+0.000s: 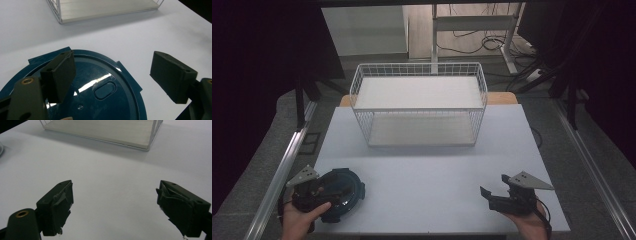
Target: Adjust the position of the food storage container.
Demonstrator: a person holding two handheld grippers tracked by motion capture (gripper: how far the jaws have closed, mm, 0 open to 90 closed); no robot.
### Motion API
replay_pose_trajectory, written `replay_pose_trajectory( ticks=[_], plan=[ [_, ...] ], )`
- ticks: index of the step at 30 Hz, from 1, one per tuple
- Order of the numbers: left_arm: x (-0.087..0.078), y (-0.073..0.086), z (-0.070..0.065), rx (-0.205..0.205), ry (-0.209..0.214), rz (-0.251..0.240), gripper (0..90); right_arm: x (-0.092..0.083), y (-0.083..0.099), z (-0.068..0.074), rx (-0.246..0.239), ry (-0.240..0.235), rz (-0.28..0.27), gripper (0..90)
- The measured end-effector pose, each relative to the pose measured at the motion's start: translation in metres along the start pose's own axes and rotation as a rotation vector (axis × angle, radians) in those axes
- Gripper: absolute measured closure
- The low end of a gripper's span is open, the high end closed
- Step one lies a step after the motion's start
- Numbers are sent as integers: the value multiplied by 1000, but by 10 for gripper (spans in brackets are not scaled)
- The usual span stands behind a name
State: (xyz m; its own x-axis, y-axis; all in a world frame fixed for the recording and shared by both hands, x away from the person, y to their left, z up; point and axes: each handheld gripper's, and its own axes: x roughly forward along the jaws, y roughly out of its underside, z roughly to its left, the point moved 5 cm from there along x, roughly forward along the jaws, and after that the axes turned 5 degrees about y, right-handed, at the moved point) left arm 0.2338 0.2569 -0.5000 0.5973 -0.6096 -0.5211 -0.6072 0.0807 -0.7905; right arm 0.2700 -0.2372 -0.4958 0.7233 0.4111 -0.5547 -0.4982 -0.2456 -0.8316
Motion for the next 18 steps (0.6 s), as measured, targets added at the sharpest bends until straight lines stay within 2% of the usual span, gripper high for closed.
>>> replay_pose_trajectory(
  ticks=[3,10,18],
  plan=[
    [-1,0,0,-1,1,-1,198,0,0,1,-2,1,5,136],
    [-5,-1,1,-4,-1,-8,199,-1,-1,6,-39,12,7,148],
    [-6,-1,3,-7,-4,-11,200,-2,-2,1,-28,20,13,159]
  ],
)
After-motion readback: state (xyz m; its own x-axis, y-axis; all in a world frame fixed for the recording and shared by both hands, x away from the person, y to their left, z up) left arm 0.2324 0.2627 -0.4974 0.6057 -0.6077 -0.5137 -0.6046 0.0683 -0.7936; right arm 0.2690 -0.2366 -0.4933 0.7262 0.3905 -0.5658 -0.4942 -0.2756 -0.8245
